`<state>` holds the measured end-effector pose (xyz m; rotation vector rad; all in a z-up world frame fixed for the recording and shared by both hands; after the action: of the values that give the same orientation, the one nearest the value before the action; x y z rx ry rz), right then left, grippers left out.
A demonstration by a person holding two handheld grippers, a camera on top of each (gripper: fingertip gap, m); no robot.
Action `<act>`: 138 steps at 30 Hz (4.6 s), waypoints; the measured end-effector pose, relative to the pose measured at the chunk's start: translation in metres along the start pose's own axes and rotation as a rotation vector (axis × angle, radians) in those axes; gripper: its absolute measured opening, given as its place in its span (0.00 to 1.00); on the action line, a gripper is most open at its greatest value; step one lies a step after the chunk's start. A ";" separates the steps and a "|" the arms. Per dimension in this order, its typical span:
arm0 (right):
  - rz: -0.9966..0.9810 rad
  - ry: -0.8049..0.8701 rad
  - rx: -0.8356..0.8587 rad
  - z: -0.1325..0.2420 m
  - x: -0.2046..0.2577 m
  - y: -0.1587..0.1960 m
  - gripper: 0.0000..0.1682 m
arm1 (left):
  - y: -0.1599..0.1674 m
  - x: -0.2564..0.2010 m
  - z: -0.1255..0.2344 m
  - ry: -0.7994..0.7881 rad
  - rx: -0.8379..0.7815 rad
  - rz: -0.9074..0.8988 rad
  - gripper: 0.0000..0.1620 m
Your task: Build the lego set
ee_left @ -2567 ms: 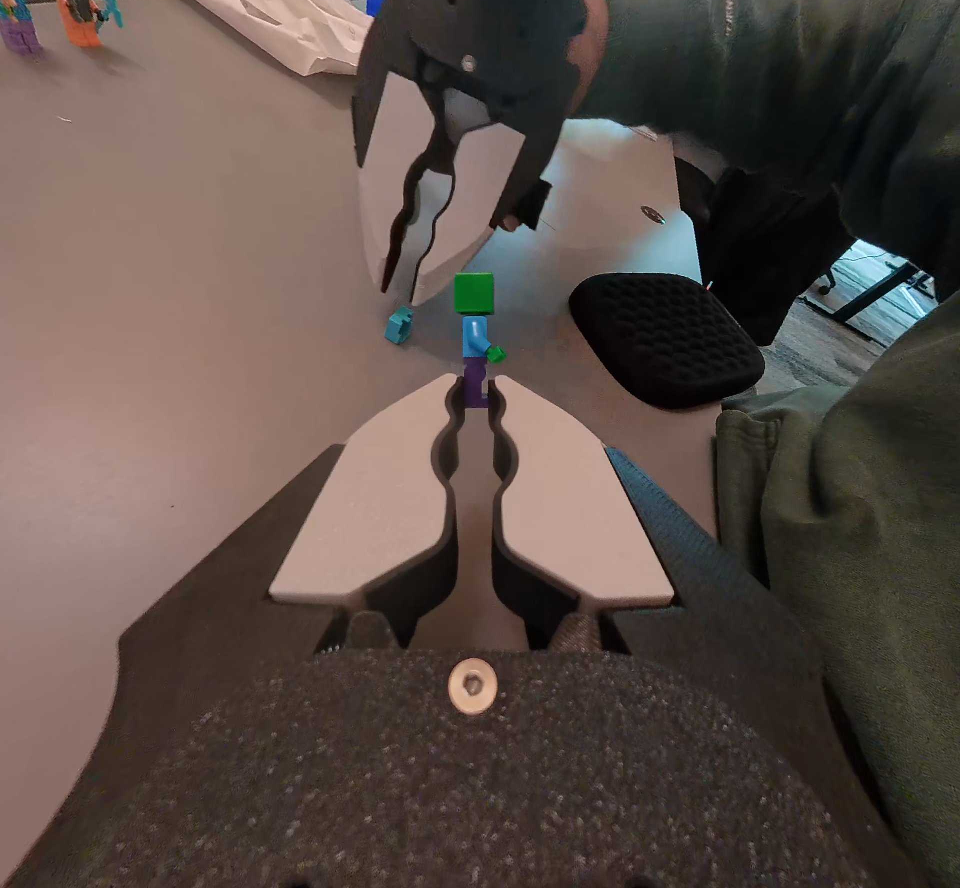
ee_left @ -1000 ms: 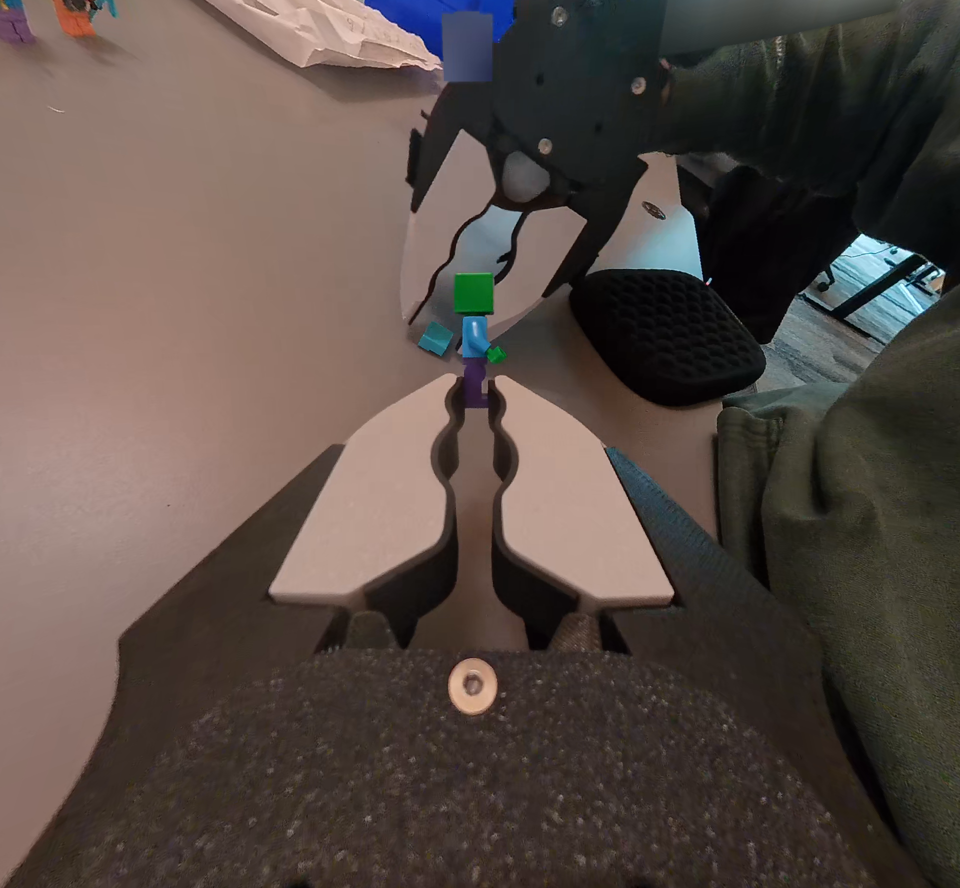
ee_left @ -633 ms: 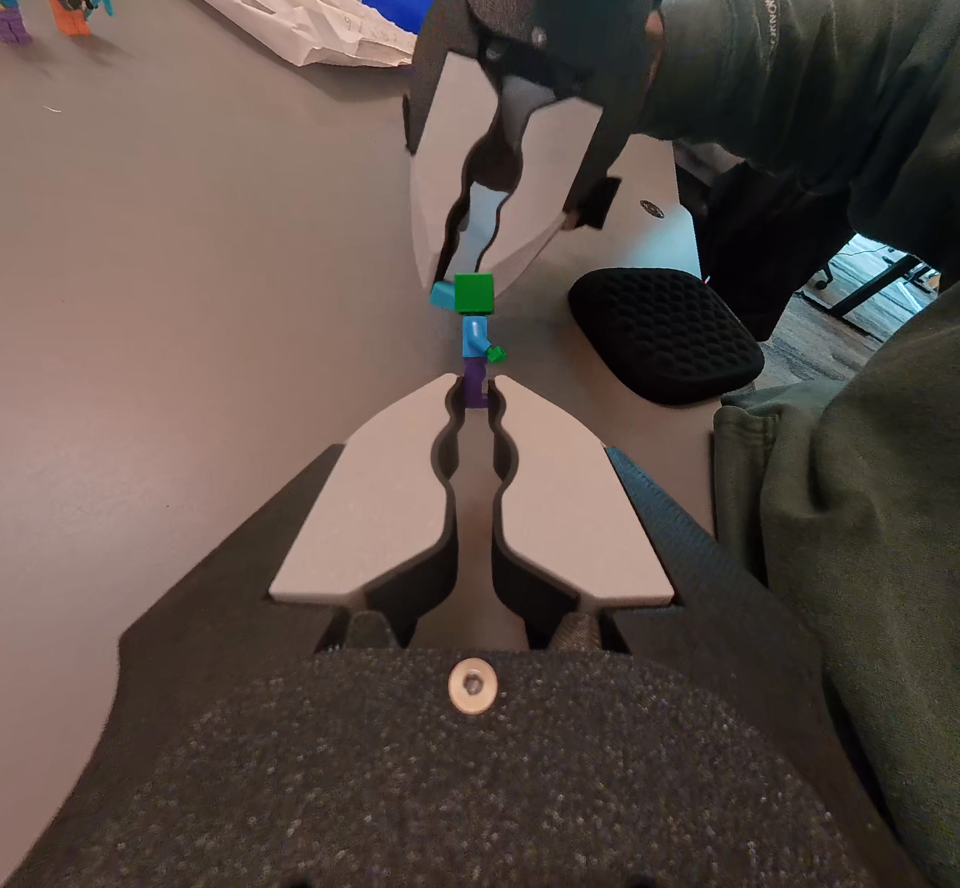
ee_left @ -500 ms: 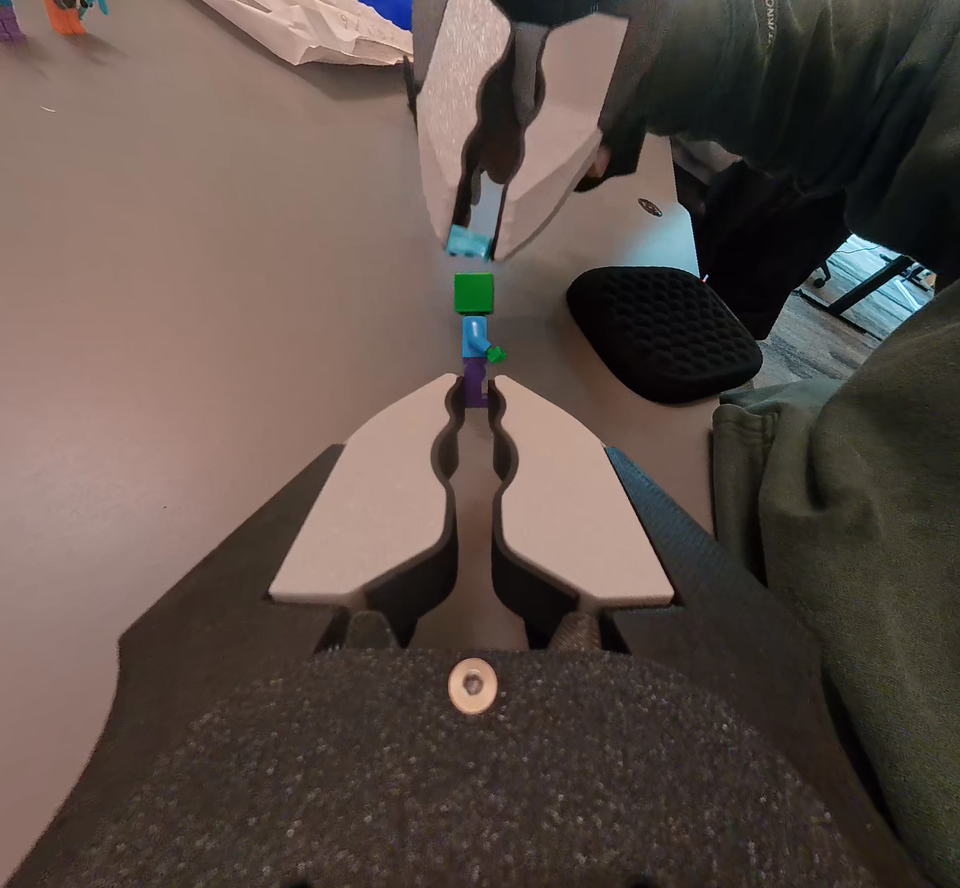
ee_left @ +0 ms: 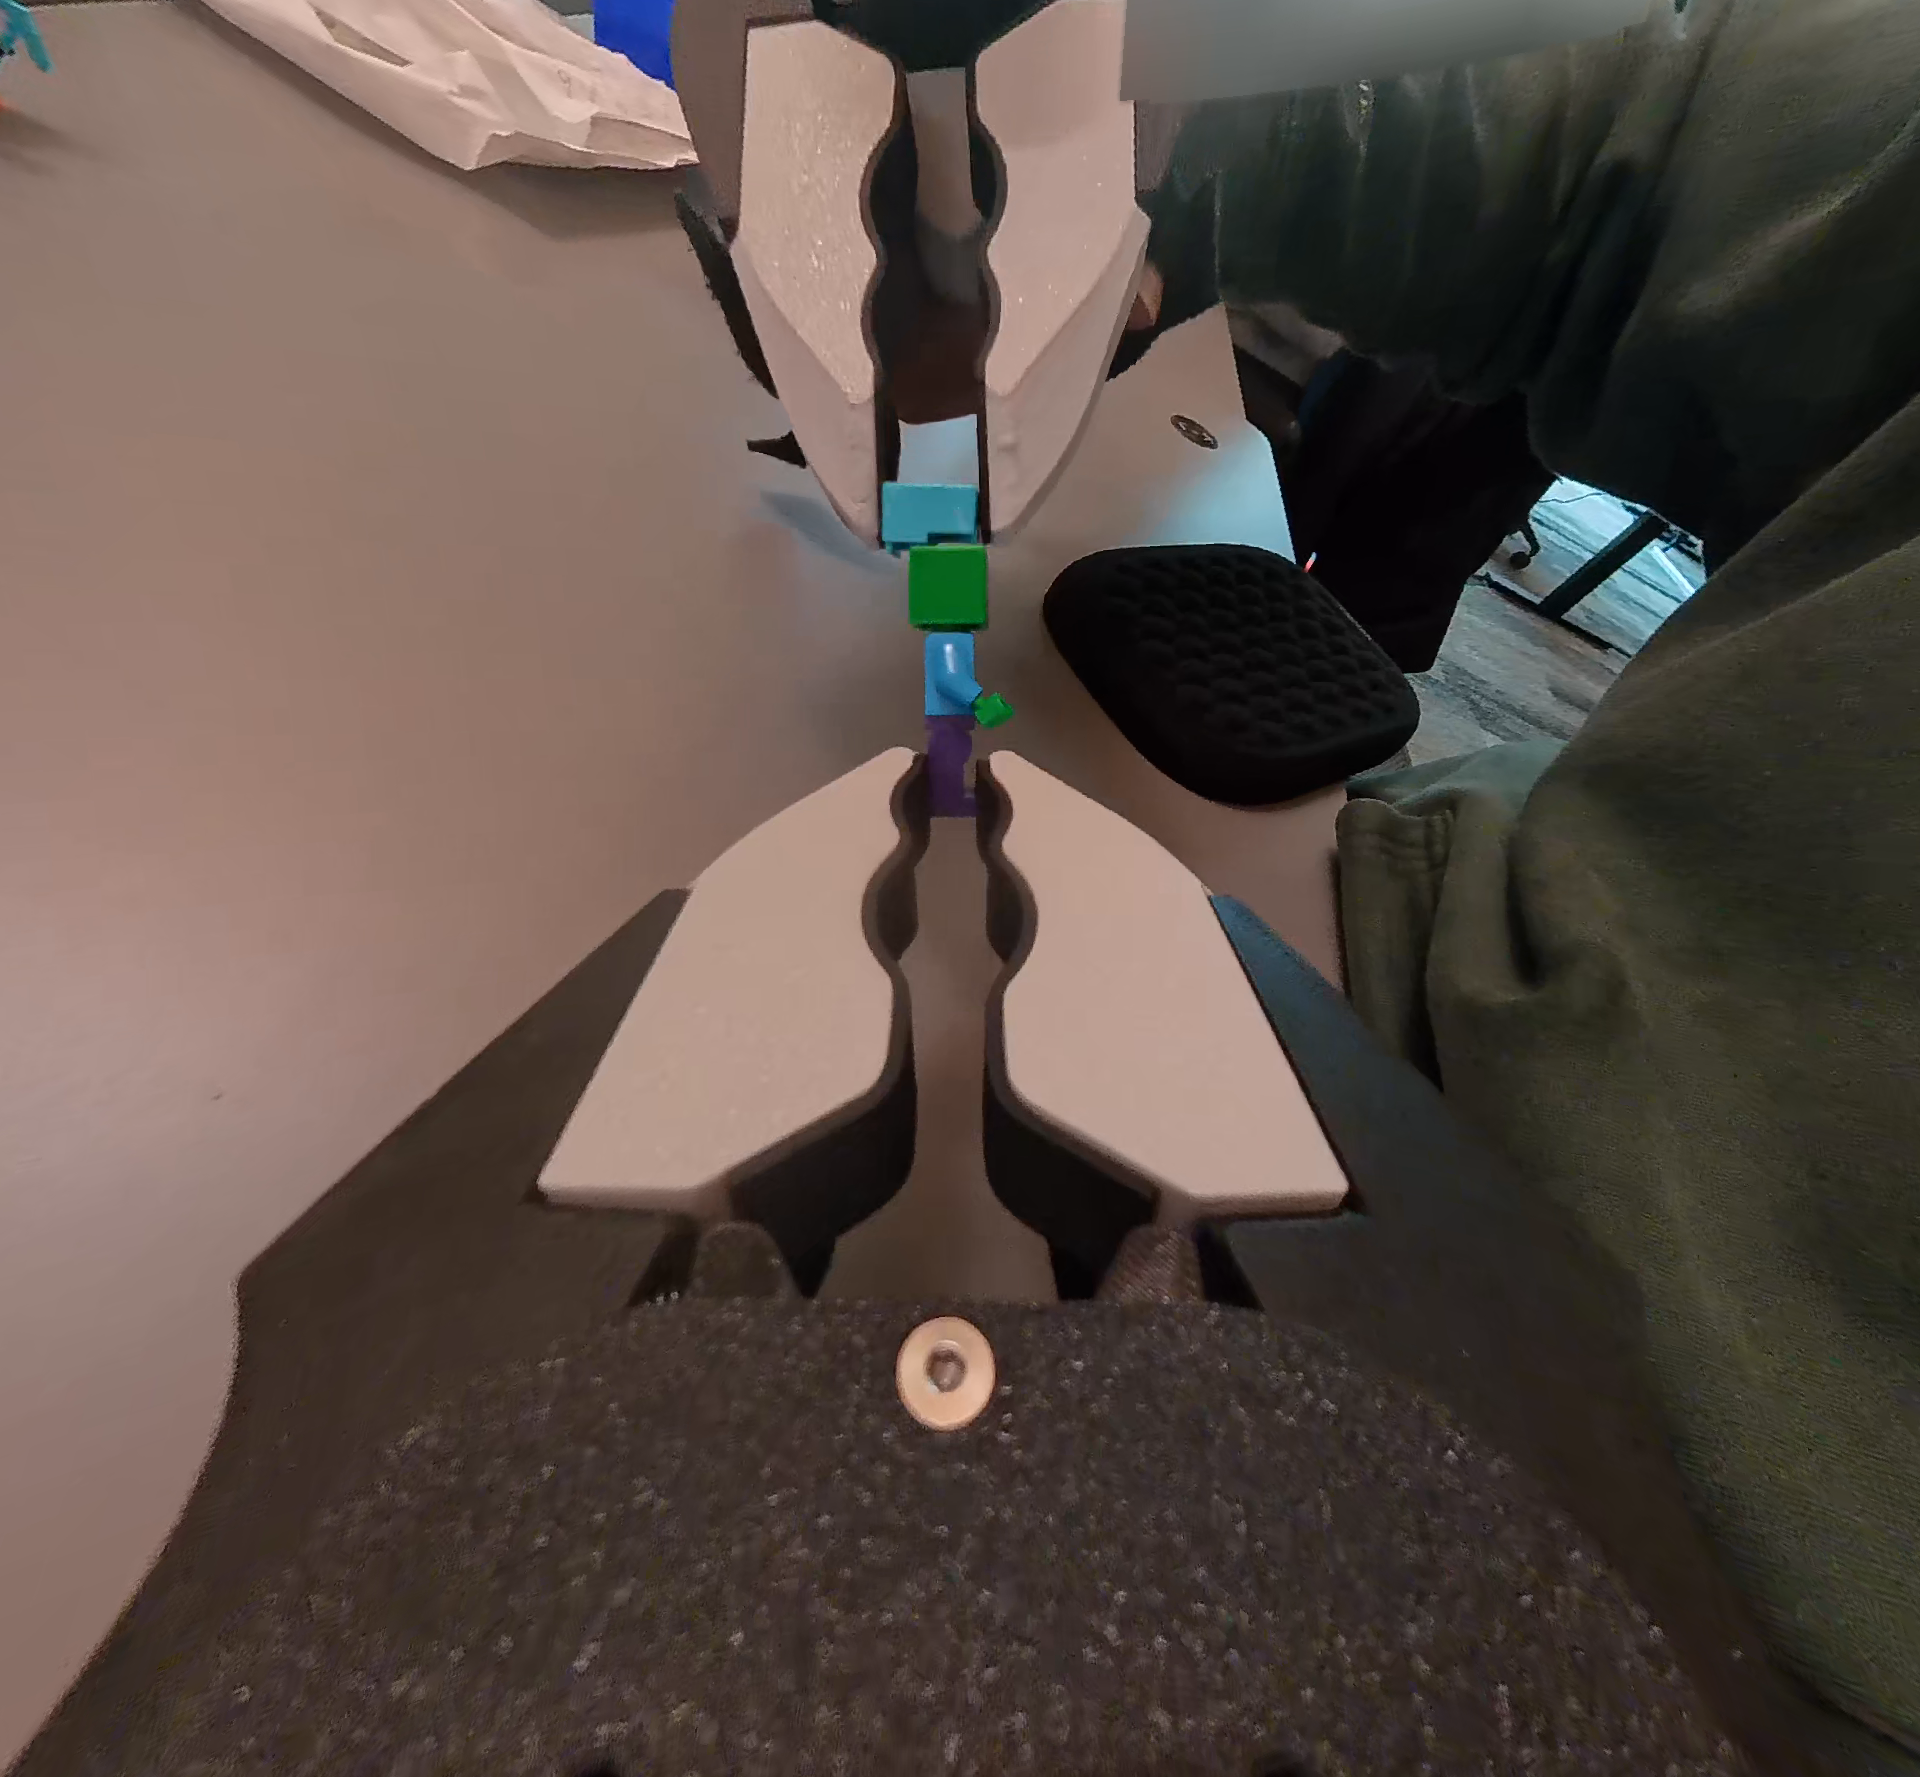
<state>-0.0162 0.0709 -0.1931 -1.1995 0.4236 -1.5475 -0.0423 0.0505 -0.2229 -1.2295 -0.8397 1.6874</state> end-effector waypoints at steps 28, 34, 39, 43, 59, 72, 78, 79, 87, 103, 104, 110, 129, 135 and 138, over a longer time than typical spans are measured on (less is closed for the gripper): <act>0.047 -0.062 0.164 0.001 0.005 -0.041 0.09 | -0.033 0.000 0.018 -0.023 -0.219 -0.024 0.05; 0.041 -0.060 0.203 0.000 0.005 -0.036 0.09 | -0.030 -0.002 0.016 -0.021 -0.204 -0.034 0.05; 0.035 -0.065 0.226 0.000 0.007 -0.033 0.09 | -0.029 -0.003 0.015 -0.022 -0.193 -0.052 0.05; 0.020 -0.084 0.228 0.000 0.009 -0.031 0.09 | -0.028 -0.006 0.013 -0.019 -0.184 -0.070 0.04; -0.028 -0.141 0.180 -0.002 0.013 -0.023 0.09 | -0.025 -0.013 0.010 -0.014 -0.154 -0.115 0.04; -0.034 -0.142 0.157 -0.002 0.013 -0.019 0.09 | -0.023 -0.013 0.008 -0.008 -0.141 -0.111 0.04; -0.021 -0.148 0.138 0.003 0.020 -0.034 0.14 | -0.035 -0.019 0.013 0.074 -0.225 -0.025 0.05; -0.018 -0.156 0.134 0.004 0.022 -0.036 0.18 | -0.038 -0.020 0.014 0.087 -0.241 -0.010 0.05; 0.000 -0.098 0.080 0.017 0.014 -0.052 0.16 | -0.044 -0.019 0.022 0.120 -0.295 0.046 0.05; 0.000 -0.128 0.092 0.009 0.019 -0.049 0.08 | -0.041 -0.021 0.018 0.114 -0.272 0.022 0.05; 0.001 -0.127 0.096 0.009 0.019 -0.049 0.09 | -0.041 -0.021 0.019 0.111 -0.270 0.017 0.05; 0.009 -0.119 0.127 0.007 0.020 -0.047 0.09 | -0.041 -0.021 0.020 0.095 -0.268 -0.004 0.05; 0.032 -0.056 0.171 0.004 0.014 -0.036 0.09 | -0.036 -0.015 0.017 0.020 -0.242 -0.052 0.04; 0.071 -0.002 0.138 0.007 0.011 -0.040 0.08 | -0.042 -0.008 0.020 -0.005 -0.275 -0.001 0.04; 0.088 0.018 0.122 0.008 0.009 -0.045 0.08 | -0.045 -0.005 0.022 -0.020 -0.300 0.024 0.05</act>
<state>-0.0317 0.0809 -0.1507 -1.0600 0.3833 -1.4885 -0.0515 0.0635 -0.1751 -1.4284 -1.1246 1.6353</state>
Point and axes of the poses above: each gripper's, where its closed fingertips meet, z back along the fingers, y out of its underside, x = y × z across the jaws, the point moved 1 cm from there along z, back along the fingers, and after that the axes turned 2 degrees about -y, right-handed, at the moved point
